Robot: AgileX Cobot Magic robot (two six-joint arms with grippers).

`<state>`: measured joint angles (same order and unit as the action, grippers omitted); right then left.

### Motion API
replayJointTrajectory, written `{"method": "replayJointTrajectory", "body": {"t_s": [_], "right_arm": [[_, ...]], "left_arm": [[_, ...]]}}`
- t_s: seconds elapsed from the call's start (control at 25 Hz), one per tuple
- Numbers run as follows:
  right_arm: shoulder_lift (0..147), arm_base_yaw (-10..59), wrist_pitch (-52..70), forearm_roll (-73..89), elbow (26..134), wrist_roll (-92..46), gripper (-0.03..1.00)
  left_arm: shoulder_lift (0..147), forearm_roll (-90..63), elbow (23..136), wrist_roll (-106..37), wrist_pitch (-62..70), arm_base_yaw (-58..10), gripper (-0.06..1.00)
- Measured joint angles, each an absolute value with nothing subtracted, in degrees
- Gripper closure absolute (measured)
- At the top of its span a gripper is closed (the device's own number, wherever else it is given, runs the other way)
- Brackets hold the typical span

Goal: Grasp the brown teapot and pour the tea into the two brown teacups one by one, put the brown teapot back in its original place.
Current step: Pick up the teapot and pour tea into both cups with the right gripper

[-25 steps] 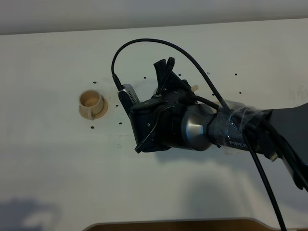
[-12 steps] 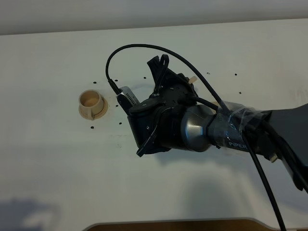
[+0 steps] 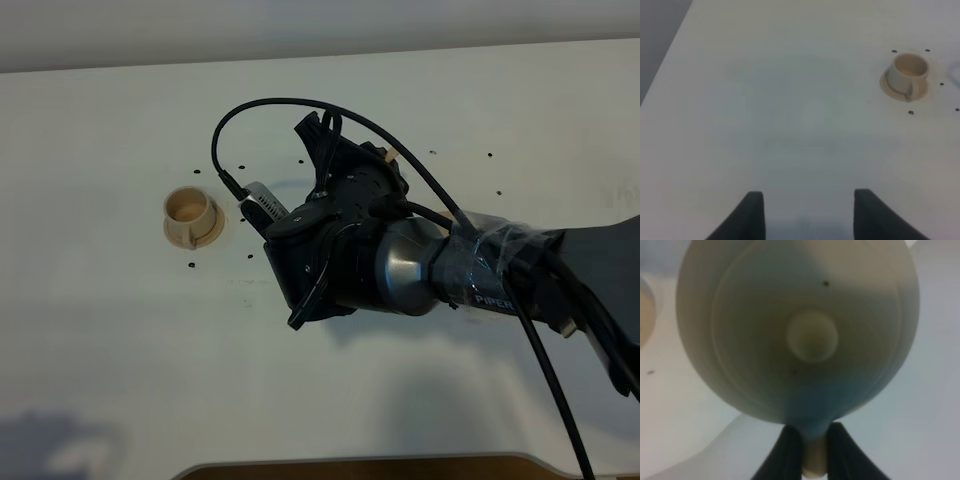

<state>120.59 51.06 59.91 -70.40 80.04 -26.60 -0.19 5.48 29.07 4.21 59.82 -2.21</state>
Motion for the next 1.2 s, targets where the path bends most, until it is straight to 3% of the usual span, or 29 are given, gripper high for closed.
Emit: {"method": "replayJointTrajectory", "body": {"t_s": [1.2], "right_arm": [[120.59,51.06,58.42,-75.58,80.08,-31.86,0.84]], "left_arm": [[-0.19,5.48,29.07,4.05,59.82,-2.21,0.50]]}}
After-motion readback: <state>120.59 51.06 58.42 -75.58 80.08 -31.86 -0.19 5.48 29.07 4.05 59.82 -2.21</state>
